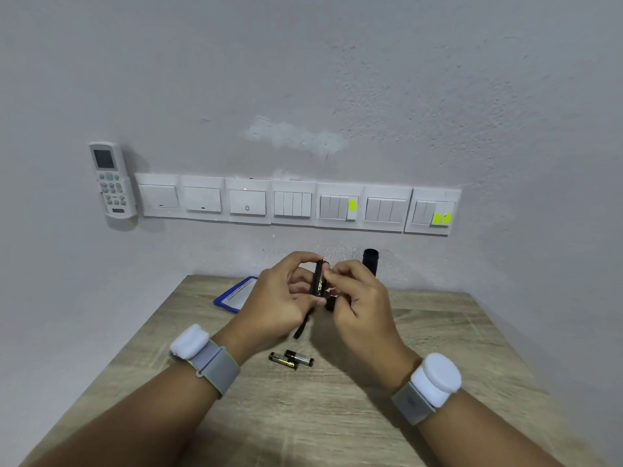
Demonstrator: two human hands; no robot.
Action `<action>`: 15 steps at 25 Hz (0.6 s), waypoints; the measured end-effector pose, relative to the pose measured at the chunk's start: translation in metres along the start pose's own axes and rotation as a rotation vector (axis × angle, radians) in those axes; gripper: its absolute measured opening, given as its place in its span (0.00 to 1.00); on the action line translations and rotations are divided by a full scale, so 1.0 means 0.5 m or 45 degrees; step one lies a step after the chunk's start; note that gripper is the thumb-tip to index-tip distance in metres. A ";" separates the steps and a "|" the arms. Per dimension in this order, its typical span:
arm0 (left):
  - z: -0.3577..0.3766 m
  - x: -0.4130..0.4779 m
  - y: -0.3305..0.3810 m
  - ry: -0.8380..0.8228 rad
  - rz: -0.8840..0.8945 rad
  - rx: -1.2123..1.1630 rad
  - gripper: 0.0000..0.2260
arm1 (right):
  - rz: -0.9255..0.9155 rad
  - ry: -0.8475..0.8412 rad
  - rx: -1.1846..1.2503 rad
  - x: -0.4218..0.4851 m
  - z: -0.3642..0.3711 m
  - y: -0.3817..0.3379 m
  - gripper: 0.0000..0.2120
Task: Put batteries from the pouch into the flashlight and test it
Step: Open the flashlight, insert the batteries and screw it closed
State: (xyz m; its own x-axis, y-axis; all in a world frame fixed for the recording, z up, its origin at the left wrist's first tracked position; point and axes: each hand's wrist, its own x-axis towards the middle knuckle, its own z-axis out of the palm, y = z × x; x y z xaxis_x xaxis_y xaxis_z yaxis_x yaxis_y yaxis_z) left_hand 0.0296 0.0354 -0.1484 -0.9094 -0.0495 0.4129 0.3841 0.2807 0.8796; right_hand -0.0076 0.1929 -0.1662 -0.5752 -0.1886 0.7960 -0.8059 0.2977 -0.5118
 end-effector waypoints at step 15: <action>-0.053 0.014 0.015 -0.318 -0.037 0.759 0.19 | 0.991 -0.016 0.335 0.016 -0.004 0.006 0.13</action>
State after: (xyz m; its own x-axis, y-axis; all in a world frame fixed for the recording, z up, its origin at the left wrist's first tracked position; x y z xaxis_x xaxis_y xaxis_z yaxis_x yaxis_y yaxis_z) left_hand 0.0302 0.0119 -0.1326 -0.9554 0.1391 0.2605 0.2697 0.7705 0.5776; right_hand -0.0143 0.1941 -0.1605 -0.9834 -0.0295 0.1791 -0.1814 0.1185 -0.9762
